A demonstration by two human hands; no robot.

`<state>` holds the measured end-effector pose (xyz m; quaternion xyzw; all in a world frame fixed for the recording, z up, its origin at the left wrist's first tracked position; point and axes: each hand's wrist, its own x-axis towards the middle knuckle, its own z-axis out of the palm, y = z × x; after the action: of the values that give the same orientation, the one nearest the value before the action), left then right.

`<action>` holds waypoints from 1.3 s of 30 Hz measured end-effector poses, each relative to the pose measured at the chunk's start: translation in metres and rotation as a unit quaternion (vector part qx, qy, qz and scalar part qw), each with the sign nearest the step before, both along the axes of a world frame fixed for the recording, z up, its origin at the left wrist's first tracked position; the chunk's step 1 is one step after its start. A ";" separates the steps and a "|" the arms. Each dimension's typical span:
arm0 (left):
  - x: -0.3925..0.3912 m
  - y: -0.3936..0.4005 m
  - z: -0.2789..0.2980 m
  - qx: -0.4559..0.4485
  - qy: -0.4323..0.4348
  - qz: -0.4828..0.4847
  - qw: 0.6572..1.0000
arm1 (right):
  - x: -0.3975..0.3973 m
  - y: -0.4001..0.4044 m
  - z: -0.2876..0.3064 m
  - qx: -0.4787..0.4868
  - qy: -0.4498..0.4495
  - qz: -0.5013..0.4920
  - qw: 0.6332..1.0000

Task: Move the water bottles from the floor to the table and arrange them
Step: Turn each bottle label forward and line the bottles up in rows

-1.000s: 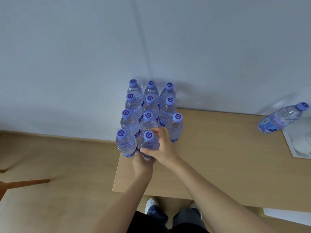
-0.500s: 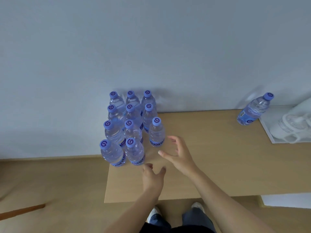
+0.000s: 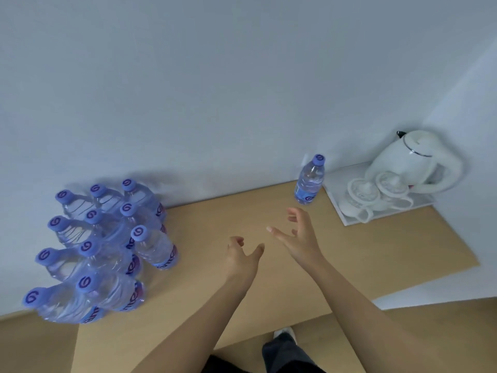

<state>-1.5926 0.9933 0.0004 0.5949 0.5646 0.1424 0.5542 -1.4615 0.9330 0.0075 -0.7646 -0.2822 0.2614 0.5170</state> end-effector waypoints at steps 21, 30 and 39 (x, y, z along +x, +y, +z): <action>0.108 0.011 0.014 0.016 0.025 0.018 0.999 | 0.175 0.059 -0.004 -0.025 -0.017 -0.025 0.999; 0.090 0.003 0.011 0.009 0.037 -0.003 0.999 | 0.159 0.038 0.004 -0.009 -0.009 -0.010 1.000; 0.066 0.007 0.026 -0.018 -0.004 -0.129 0.991 | 0.105 0.023 0.040 0.021 0.109 0.082 0.990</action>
<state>-1.5264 1.0007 0.0269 0.6520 0.4832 0.0621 0.5810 -1.3569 0.9559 0.0471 -0.6947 -0.2916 0.3788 0.5375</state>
